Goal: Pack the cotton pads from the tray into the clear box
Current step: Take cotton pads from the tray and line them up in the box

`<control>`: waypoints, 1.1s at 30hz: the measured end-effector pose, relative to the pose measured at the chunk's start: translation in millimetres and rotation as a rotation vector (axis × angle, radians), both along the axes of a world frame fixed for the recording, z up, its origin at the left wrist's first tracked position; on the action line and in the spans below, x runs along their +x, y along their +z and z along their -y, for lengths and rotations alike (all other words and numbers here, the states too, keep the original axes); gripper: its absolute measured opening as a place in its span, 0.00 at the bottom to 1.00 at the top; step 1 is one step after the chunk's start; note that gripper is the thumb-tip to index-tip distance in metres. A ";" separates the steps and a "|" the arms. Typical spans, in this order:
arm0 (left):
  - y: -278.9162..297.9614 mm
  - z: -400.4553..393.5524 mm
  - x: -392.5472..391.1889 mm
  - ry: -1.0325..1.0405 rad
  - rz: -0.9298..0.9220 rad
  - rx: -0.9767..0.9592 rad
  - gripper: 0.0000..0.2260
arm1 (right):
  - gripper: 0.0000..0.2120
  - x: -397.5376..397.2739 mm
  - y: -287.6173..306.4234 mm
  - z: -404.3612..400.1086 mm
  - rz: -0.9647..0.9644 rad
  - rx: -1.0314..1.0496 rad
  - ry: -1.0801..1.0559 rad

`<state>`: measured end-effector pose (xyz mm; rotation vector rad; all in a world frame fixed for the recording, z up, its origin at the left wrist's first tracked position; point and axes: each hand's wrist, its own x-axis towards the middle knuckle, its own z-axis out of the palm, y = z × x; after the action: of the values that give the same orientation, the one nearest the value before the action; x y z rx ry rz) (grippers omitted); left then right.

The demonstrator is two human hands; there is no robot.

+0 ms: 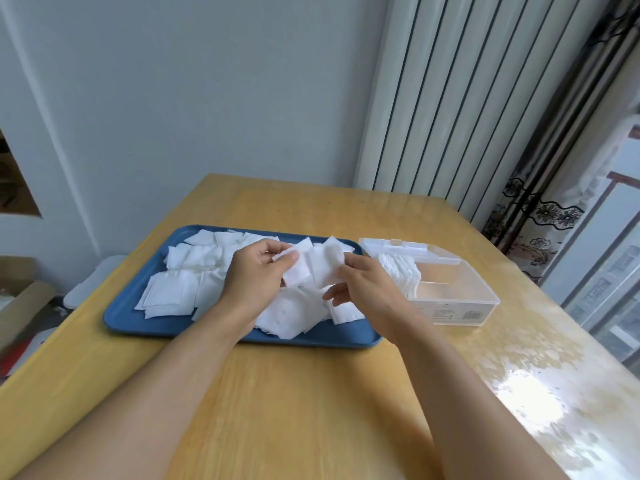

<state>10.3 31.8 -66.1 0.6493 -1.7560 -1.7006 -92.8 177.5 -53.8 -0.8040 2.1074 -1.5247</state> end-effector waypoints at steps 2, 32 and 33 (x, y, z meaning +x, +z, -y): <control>-1.6 1.1 -1.3 0.027 -0.012 0.025 0.01 | 0.11 -0.4 -0.6 1.2 -0.010 -0.029 -0.044; 4.0 -22.6 -0.9 -0.192 -0.141 0.352 0.07 | 0.15 27.2 -4.0 8.7 0.143 -0.186 -0.241; 3.6 -22.1 -0.3 -0.195 -0.126 0.336 0.07 | 0.15 27.1 -4.7 8.9 0.125 -0.182 -0.240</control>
<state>10.1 53.9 -62.6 0.5095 -1.4994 -2.1498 -65.8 168.7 -58.6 -0.5114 2.0533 -1.8619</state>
